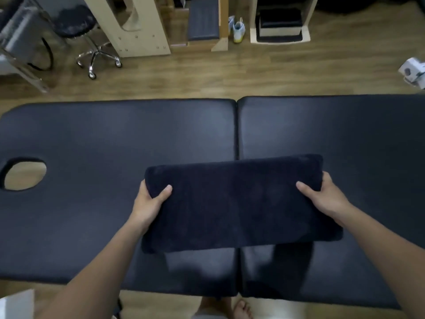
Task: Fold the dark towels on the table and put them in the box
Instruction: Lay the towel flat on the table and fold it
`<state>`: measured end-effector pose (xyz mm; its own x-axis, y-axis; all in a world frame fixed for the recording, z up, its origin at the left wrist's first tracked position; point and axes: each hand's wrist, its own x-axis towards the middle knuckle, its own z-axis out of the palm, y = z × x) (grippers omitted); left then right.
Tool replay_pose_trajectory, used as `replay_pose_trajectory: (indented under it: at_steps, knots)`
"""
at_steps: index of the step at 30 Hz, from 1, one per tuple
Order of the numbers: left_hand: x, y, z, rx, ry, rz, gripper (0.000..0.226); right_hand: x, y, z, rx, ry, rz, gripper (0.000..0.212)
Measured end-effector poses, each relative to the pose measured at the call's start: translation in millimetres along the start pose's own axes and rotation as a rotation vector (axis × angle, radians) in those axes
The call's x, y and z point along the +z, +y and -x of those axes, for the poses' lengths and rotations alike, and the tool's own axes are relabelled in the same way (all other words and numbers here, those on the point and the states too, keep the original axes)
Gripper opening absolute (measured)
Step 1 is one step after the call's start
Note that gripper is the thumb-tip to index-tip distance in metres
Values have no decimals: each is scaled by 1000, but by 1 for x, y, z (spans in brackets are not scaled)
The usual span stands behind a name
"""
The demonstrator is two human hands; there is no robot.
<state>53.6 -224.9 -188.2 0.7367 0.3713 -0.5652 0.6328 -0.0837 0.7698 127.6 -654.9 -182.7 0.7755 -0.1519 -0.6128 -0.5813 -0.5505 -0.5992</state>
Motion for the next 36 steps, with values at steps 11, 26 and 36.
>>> replay_pose_trajectory:
  at_steps: [11,26,36]
  knots:
    - [19,11,-5,-24,70,-65,42,3,2,-20,55,-52,-98,63]
    - [13,14,12,-75,139,-124,58,-6,-16,-17,123,-158,-116,68]
    - [91,36,57,809,168,-1036,75,78,-84,38,-818,354,649,56]
